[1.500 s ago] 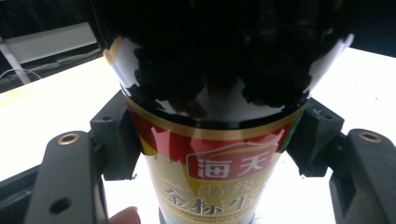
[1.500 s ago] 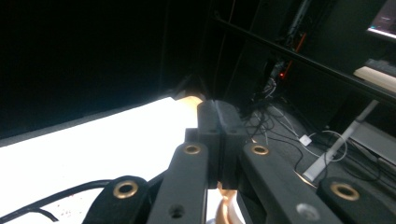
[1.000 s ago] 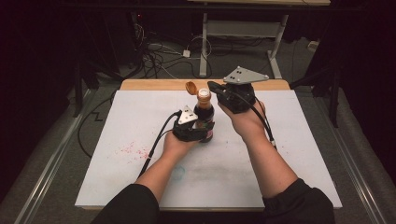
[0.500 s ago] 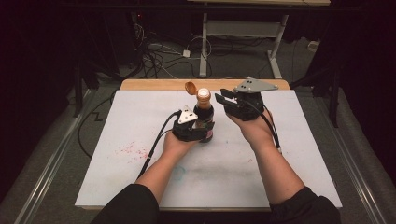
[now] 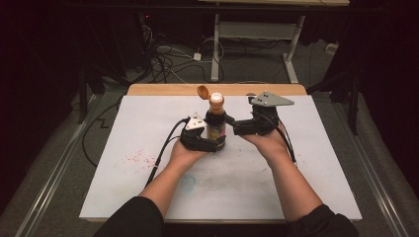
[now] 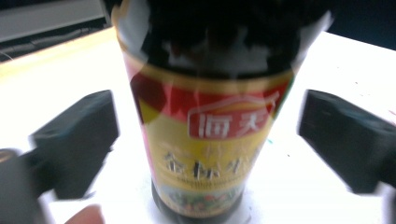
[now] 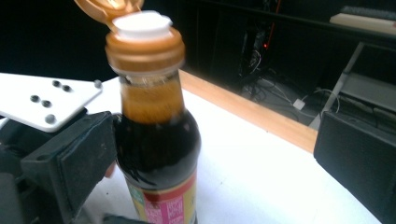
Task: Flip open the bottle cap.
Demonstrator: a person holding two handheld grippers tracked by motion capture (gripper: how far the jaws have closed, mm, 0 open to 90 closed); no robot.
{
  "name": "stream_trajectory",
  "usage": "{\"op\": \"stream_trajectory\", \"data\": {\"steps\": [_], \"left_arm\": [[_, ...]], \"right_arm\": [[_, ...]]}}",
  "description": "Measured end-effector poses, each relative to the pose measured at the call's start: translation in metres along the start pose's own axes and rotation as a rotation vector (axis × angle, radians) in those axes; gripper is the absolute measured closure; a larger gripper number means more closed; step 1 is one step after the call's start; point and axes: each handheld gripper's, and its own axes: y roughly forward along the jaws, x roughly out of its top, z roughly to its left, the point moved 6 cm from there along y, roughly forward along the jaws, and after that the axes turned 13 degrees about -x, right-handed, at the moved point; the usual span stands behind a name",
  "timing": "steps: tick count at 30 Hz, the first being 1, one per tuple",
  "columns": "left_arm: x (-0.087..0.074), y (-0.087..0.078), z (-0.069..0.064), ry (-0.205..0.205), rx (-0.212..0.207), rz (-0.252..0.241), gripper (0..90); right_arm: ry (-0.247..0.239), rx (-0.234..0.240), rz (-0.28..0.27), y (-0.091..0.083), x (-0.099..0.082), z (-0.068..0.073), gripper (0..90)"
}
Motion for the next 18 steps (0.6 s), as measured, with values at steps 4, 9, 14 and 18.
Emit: {"op": "stream_trajectory", "data": {"steps": [4, 9, 14, 18], "left_arm": [[-0.003, -0.01, 0.002, -0.003, 0.005, 0.011, 0.0], [-0.01, -0.023, 0.004, -0.055, 0.018, -0.026, 0.0], [-0.022, -0.036, 0.011, -0.116, 0.041, -0.049, 0.0], [-0.03, -0.05, 0.012, -0.105, 0.066, -0.028, 0.0]], "right_arm": [[0.009, -0.008, 0.001, 0.0, -0.009, -0.002, 0.1], [0.008, -0.021, 0.013, -0.001, -0.023, -0.004, 0.1], [0.012, -0.026, 0.039, 0.001, -0.046, -0.005, 0.1], [0.019, -0.03, 0.076, 0.002, -0.069, -0.006, 0.1]]}}
